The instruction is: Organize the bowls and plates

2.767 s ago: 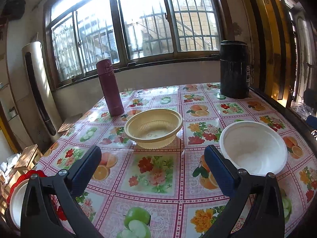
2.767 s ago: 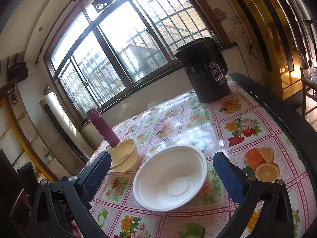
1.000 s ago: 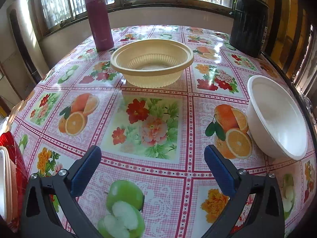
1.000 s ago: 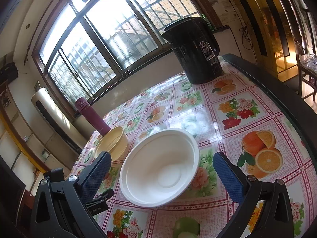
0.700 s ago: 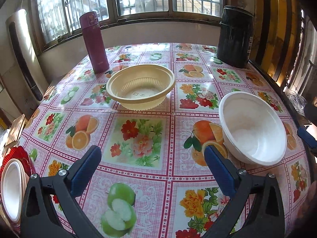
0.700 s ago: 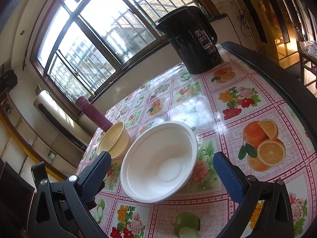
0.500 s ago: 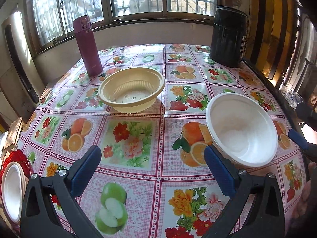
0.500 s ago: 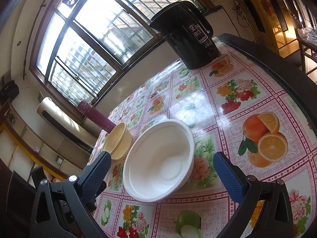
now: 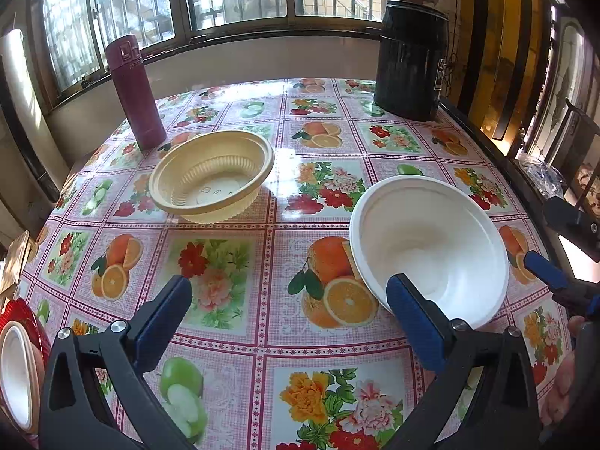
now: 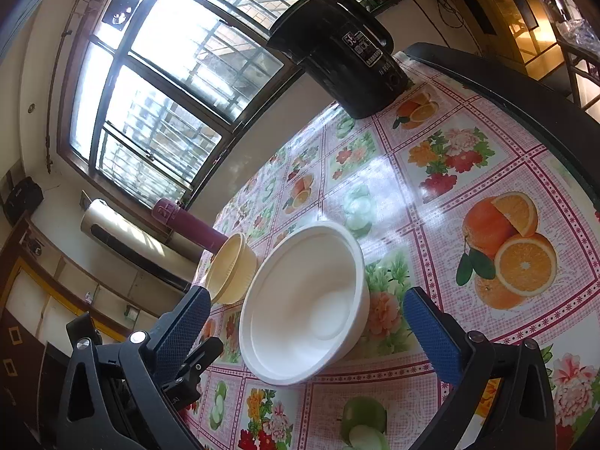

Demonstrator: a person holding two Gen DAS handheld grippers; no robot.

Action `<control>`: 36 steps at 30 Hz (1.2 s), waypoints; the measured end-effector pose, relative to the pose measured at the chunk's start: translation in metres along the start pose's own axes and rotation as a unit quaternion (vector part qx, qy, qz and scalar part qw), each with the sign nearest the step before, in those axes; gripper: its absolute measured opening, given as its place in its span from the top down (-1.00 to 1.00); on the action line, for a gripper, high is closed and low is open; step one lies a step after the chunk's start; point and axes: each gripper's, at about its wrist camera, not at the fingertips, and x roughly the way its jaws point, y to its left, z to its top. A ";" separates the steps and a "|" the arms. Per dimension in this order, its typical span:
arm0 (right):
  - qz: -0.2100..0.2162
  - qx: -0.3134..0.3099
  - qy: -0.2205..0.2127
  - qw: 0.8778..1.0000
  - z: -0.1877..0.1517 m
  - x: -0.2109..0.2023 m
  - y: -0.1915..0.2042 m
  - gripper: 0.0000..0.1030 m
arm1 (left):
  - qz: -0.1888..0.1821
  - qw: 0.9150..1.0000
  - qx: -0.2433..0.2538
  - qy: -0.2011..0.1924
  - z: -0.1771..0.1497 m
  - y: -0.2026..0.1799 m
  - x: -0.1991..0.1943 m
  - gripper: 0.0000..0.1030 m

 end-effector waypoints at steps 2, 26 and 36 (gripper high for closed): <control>-0.001 0.007 0.002 1.000 0.001 0.002 -0.004 -1.00 | -0.003 1.000 0.002 0.001 0.001 -0.004 0.002 -1.00; 0.007 0.048 0.034 0.998 -0.007 0.032 -0.017 -0.35 | -0.066 0.997 0.003 0.039 0.003 -0.021 0.029 -1.00; -0.014 0.047 0.026 0.998 -0.006 0.031 -0.022 -0.09 | -0.096 0.994 -0.017 0.042 0.008 -0.019 0.035 -1.00</control>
